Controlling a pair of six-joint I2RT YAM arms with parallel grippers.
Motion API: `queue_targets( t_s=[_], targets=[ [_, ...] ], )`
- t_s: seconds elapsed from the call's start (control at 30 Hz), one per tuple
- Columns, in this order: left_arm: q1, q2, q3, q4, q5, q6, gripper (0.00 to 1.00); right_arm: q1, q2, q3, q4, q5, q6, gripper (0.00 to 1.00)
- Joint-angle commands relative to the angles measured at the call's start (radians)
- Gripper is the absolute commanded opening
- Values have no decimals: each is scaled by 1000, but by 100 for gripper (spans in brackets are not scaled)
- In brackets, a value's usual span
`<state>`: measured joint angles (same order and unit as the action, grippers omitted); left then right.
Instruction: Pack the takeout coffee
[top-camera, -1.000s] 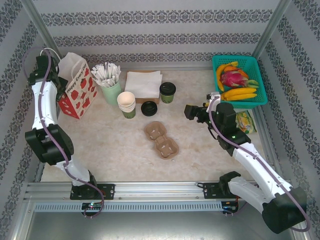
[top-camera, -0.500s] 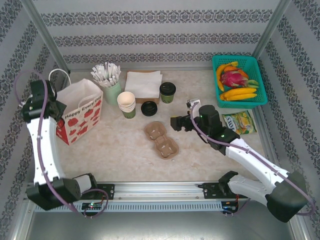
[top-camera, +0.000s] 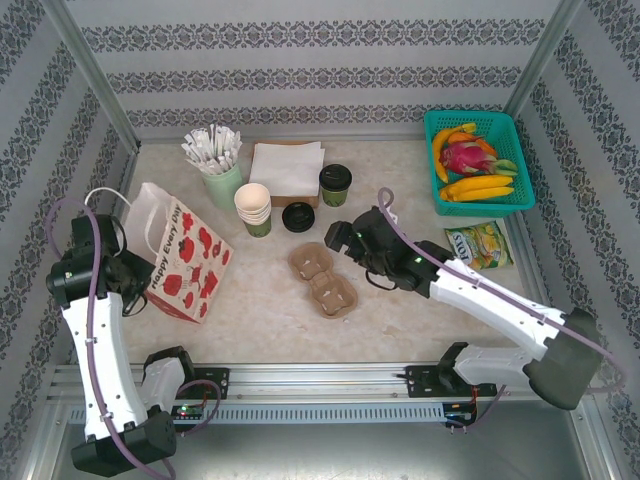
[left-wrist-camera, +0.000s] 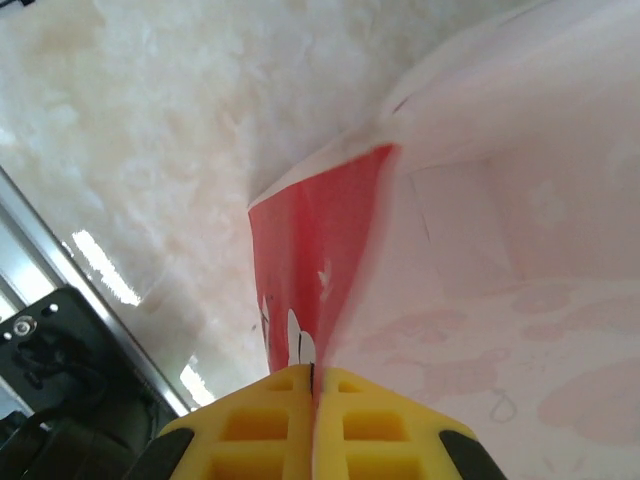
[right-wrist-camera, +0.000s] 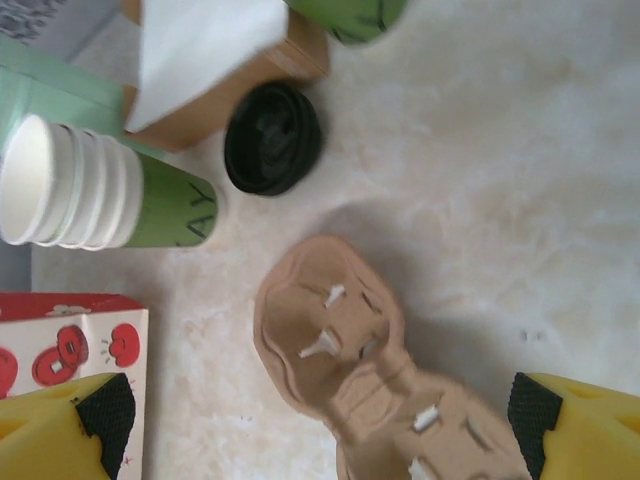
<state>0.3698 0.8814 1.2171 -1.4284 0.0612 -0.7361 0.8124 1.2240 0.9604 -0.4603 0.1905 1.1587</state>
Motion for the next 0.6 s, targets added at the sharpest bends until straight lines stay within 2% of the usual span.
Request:
queue_targets(
  t_s=[0.0, 0.1, 0.23, 0.4, 0.57],
  targets=[
    [-26, -12, 38, -128, 46, 50, 0, 36, 80, 32, -87, -22, 220, 98],
    [-34, -32, 44, -152, 99, 74, 0, 66, 157, 67, -148, -41, 305, 98],
    [-53, -79, 21, -159, 165, 87, 0, 82, 257, 97, -123, -100, 404, 98],
    [-65, -111, -39, -138, 251, 96, 0, 97, 390, 203, -139, -163, 443, 98],
    [-74, -123, -73, -97, 324, 88, 0, 100, 431, 158, -117, -166, 612, 93]
  ],
)
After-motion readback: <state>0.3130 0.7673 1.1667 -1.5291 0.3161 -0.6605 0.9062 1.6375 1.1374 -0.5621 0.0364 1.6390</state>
